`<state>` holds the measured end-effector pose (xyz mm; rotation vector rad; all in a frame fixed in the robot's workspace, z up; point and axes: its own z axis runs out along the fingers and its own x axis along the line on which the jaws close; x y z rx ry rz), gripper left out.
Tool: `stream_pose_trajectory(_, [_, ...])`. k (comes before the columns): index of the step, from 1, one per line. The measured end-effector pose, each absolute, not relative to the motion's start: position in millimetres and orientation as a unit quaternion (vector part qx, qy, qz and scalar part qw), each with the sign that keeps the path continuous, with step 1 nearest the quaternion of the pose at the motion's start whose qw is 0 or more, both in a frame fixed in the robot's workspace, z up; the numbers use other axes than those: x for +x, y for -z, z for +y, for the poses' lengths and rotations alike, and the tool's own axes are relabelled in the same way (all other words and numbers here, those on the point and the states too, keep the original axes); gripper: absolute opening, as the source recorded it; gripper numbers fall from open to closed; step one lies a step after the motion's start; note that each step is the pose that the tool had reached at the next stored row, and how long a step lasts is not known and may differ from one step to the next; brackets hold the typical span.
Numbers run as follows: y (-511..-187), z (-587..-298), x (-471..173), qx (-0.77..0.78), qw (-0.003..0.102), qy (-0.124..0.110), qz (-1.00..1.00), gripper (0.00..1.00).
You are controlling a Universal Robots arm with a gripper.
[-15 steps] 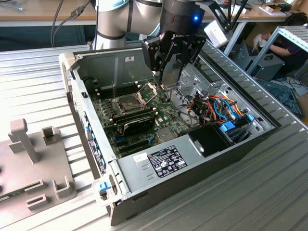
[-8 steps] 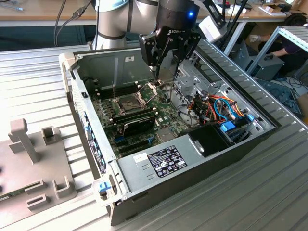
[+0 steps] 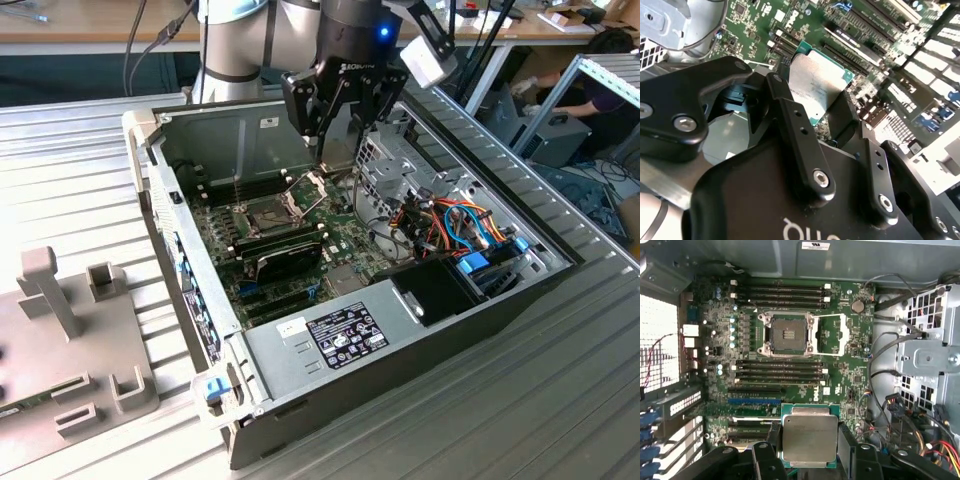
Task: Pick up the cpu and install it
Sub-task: 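Pick up the cpu and move it towards the insertion slot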
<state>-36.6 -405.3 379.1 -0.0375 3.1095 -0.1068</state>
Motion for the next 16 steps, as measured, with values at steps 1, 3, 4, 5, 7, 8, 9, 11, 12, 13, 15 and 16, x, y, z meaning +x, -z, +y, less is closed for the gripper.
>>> stream_pose_trajectory(1, [-377,-404,-37,-0.012,0.015,0.034,0.999,0.55])
stream_pose_trajectory(3, [-374,-401,-37,-0.012,0.015,0.034,0.999,0.55])
stream_pose_trajectory(4, [-372,-399,-37,-0.012,0.015,0.034,0.999,0.55])
stream_pose_trajectory(5, [-371,-397,-37,-0.012,0.015,0.033,0.999,0.55])
stream_pose_trajectory(7, [-367,-393,-37,-0.012,0.015,0.032,0.999,0.55])
stream_pose_trajectory(8, [-367,-391,-38,-0.012,0.015,0.032,0.999,0.55])
stream_pose_trajectory(9, [-365,-388,-38,-0.012,0.015,0.031,0.999,0.55])
stream_pose_trajectory(11, [-362,-381,-40,-0.012,0.015,0.031,0.999,0.55])
stream_pose_trajectory(12, [-361,-379,-40,-0.012,0.015,0.031,0.999,0.55])
stream_pose_trajectory(13, [-359,-376,-41,-0.012,0.015,0.031,0.999,0.55])
stream_pose_trajectory(15, [-356,-370,-43,-0.012,0.015,0.031,0.999,0.55])
stream_pose_trajectory(16, [-355,-368,-44,-0.012,0.015,0.031,0.999,0.55])
